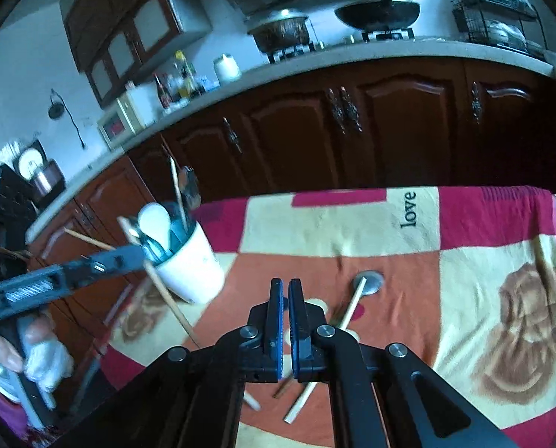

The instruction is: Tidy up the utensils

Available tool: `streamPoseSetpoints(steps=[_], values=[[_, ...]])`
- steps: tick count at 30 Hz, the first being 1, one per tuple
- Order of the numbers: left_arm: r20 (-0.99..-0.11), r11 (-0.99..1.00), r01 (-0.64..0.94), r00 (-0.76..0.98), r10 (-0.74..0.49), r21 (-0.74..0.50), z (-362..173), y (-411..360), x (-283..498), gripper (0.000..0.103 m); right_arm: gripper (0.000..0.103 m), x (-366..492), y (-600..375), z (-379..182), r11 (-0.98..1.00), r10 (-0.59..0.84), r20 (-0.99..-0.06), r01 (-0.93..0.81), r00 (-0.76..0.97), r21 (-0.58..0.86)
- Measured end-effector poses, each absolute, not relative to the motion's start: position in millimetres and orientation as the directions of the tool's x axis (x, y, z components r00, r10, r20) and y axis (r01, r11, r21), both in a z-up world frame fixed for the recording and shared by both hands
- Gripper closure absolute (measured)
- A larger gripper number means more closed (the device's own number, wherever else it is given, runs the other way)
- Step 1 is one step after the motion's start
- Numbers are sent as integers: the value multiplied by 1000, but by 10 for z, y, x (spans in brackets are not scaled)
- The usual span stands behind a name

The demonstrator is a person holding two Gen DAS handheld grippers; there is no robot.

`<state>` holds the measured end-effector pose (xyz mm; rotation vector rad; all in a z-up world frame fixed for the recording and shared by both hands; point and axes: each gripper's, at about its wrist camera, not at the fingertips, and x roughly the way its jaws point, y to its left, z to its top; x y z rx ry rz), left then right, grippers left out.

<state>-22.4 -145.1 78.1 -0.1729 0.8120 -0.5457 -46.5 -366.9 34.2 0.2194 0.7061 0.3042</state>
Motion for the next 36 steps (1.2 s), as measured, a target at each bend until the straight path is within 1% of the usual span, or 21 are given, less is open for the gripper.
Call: streamPoseSetpoints(steps=[3, 4, 5, 7, 11, 15, 18, 20, 22, 25, 29, 32, 34, 36], values=[[-637, 850, 388, 564, -525, -357, 768, -1403, -244, 99, 100, -306, -3724, 145, 948, 295, -652, -132, 698, 288], [-637, 849, 386, 563, -526, -360, 762, -1390, -250, 99, 95, -228, -3749, 37, 952, 284, -679, -111, 678, 287], [-638, 848, 385, 561, -528, -363, 755, -1378, -254, 99, 87, -139, -3775, -92, 953, 275, -706, -86, 653, 291], [-638, 848, 386, 561, -528, -363, 754, -1361, -258, 99, 77, -16, -3814, -283, 948, 284, -732, -67, 619, 312], [-638, 846, 381, 556, -533, -374, 755, -1318, -233, 99, 77, 237, -3835, -611, 950, 275, -774, -39, 570, 309], [-641, 845, 383, 551, -534, -374, 730, -1327, -209, 99, 77, 470, -3902, -850, 937, 293, -789, 1, 540, 349], [-641, 846, 382, 552, -533, -373, 721, -1345, -182, 99, 85, 591, -3920, -941, 928, 315, -791, 6, 524, 373], [-641, 843, 381, 549, -536, -379, 721, -1351, -167, 99, 94, 616, -3894, -996, 933, 307, -804, 3, 509, 359], [-641, 841, 385, 546, -539, -379, 727, -1362, -168, 99, 95, 569, -3902, -969, 934, 307, -798, -3, 519, 357], [-639, 840, 392, 547, -541, -376, 730, -1368, -189, 99, 98, 422, -3931, -856, 928, 324, -776, -20, 542, 373], [-638, 838, 391, 544, -544, -381, 742, -1383, -199, 99, 98, 208, -3983, -640, 920, 346, -745, -51, 571, 389], [-636, 835, 396, 543, -548, -381, 760, -1412, -241, 99, 98, 150, -4012, -616, 917, 351, -746, -47, 566, 396], [-634, 834, 404, 544, -550, -376, 784, -1419, -279, 99, 98, 93, -4029, -592, 906, 364, -732, -38, 576, 421], [-630, 831, 411, 544, -554, -376, 817, -1411, -310, 99, 99, 28, -4036, -489, 886, 397, -699, -50, 594, 461]])
